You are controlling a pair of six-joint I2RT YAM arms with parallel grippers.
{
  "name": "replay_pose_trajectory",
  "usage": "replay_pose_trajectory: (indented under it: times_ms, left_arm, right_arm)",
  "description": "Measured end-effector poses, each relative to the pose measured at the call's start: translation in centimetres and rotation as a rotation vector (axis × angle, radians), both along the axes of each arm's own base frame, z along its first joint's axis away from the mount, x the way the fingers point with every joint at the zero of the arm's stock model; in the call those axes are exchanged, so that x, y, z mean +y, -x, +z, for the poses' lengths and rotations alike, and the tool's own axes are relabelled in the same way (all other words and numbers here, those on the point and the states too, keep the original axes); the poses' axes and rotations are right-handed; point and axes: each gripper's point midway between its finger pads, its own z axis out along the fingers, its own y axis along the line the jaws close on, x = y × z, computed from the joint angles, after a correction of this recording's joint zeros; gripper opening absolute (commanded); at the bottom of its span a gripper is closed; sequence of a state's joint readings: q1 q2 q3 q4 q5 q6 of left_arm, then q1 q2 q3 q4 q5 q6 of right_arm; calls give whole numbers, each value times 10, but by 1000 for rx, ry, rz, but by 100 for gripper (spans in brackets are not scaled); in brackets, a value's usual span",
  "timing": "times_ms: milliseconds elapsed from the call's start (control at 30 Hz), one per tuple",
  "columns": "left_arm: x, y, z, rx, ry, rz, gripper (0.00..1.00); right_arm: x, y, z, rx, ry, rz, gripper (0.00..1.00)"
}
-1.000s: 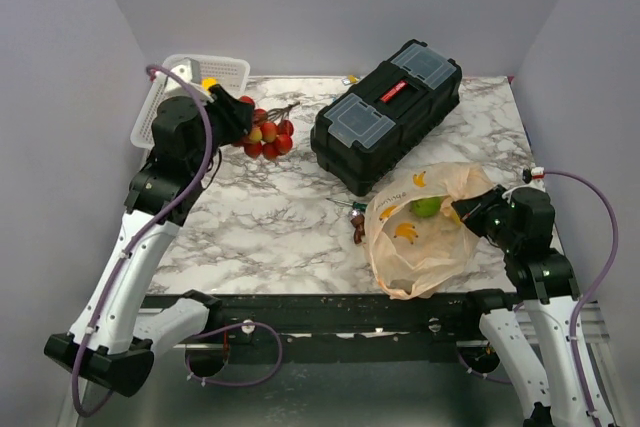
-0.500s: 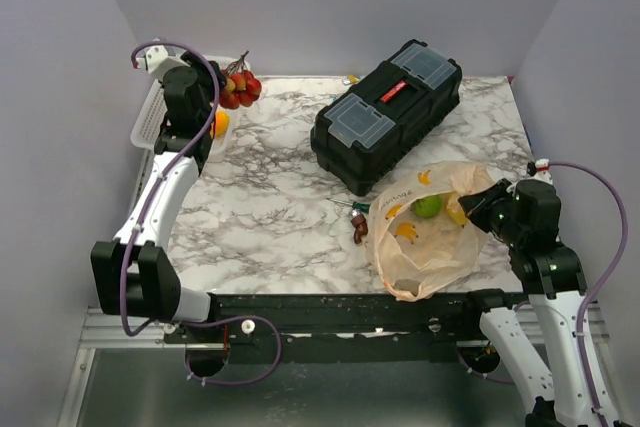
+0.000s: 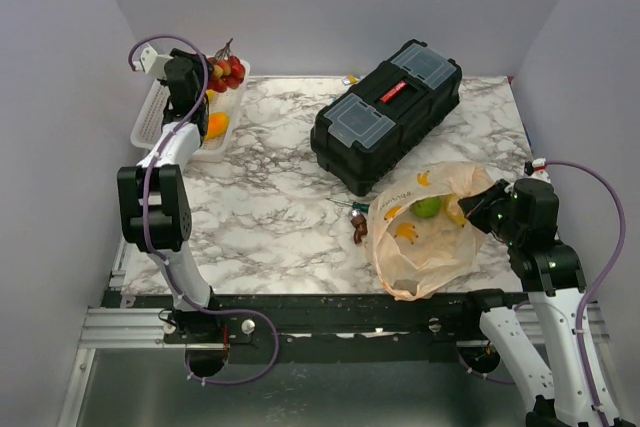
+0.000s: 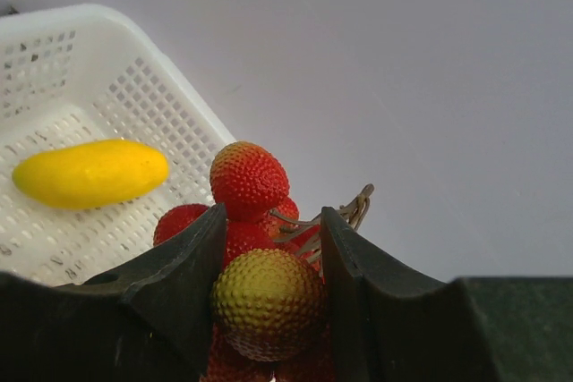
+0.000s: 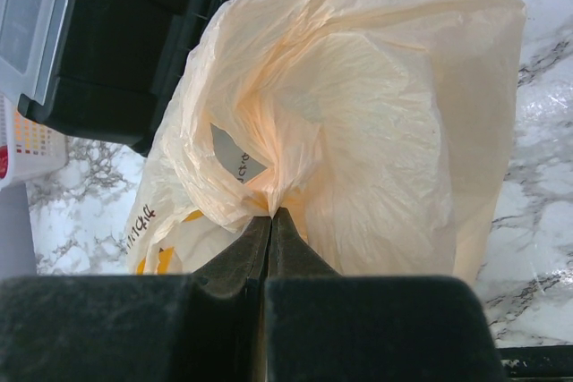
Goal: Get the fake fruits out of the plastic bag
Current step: Place the fake fruit in the bin.
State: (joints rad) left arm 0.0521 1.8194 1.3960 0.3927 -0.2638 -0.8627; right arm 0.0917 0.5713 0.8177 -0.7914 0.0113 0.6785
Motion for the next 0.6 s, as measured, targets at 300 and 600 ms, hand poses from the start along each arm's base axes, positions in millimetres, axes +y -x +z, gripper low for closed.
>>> replay_pose_trajectory:
  times_ms: [300,600]
  left_arm:
    - [13,-26,-66,11,229,52,0]
    - [26,-29,-72,-35,363,106,0]
  right_arm:
    - [0,0,0,1,1,-1,1]
    - [0,0,-1,5,2,-1,1]
